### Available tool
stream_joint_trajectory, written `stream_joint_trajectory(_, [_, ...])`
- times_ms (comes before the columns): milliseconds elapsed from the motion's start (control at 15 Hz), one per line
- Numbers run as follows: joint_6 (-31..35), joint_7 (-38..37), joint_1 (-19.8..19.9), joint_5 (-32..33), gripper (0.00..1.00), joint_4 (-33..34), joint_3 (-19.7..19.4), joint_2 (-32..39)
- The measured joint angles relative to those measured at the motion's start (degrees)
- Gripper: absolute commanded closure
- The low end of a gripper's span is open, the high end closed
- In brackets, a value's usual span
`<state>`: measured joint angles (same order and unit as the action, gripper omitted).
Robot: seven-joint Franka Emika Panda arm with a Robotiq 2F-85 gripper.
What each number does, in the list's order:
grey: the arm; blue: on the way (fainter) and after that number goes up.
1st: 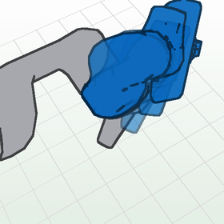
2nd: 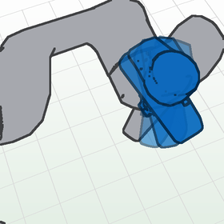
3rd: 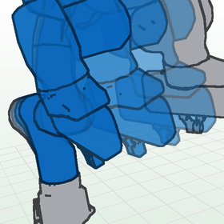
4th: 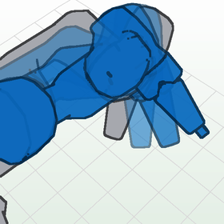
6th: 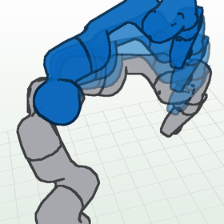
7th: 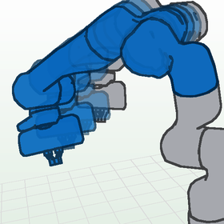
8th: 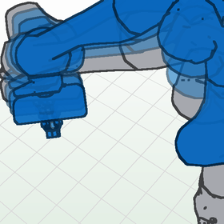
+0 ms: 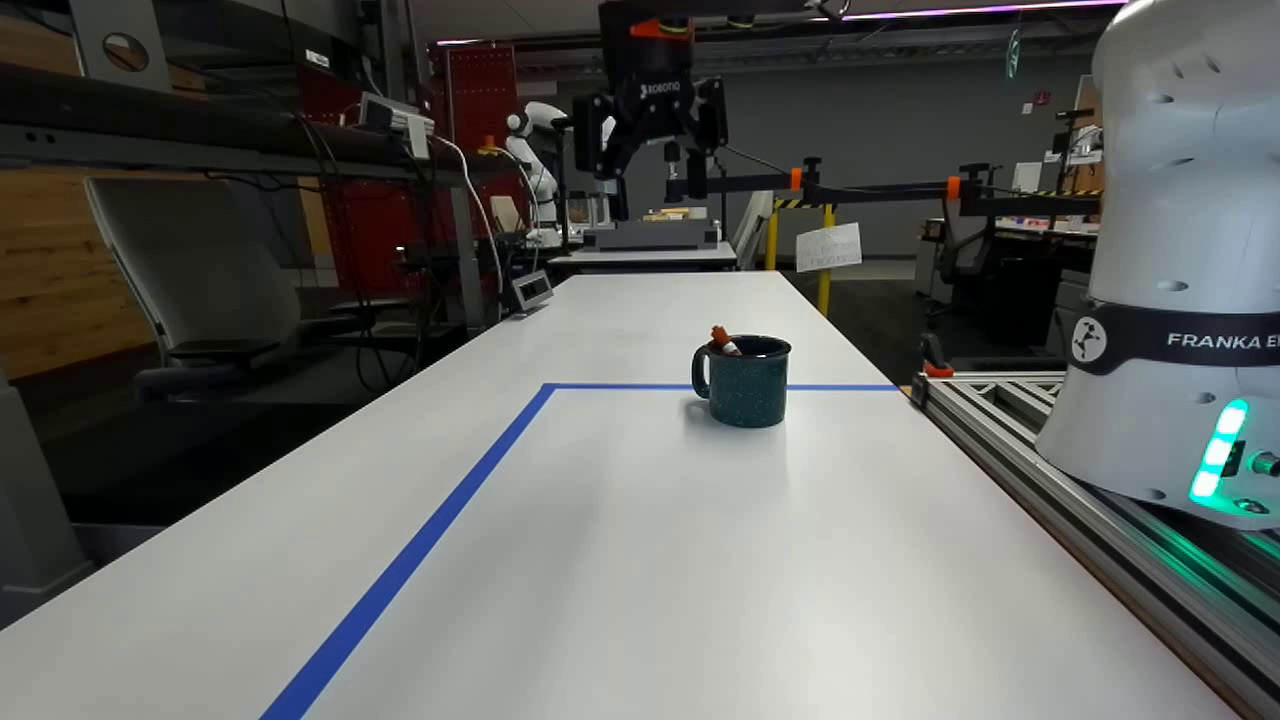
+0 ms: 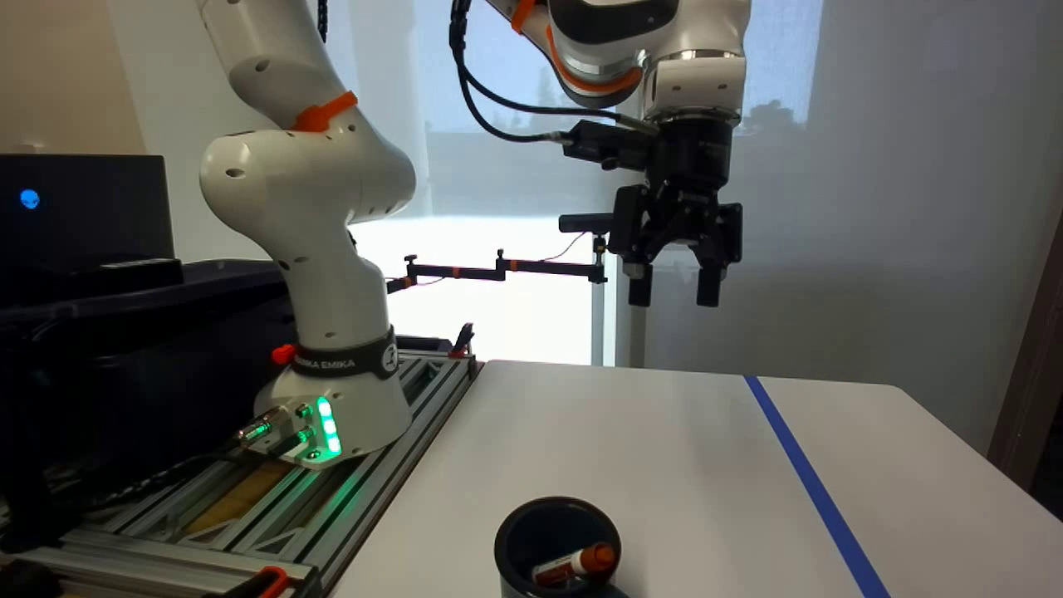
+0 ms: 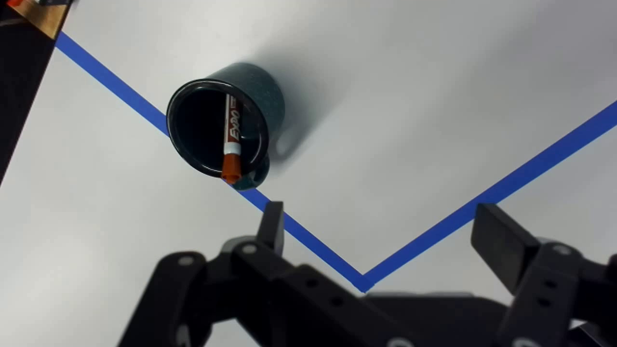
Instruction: Put the marker on the table
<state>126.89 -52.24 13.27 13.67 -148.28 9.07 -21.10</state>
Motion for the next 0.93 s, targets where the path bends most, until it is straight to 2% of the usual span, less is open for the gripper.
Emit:
stream_joint_trajectory(333, [0.4, 12.4, 0.0, 0.6, 0.00, -0.1, -8.0, 3.3])
stream_joint_trajectory(533, [1.5, 19.1, 1.1, 4.5, 0.00, -0.1, -11.2, 4.7])
stream_joint_trajectory(667, [4.9, 20.7, 2.3, 7.4, 0.00, -0.4, -12.6, 5.5])
stream_joint_trajectory(933, [18.4, 19.3, 3.8, 7.7, 0.00, -2.6, -14.6, 8.7])
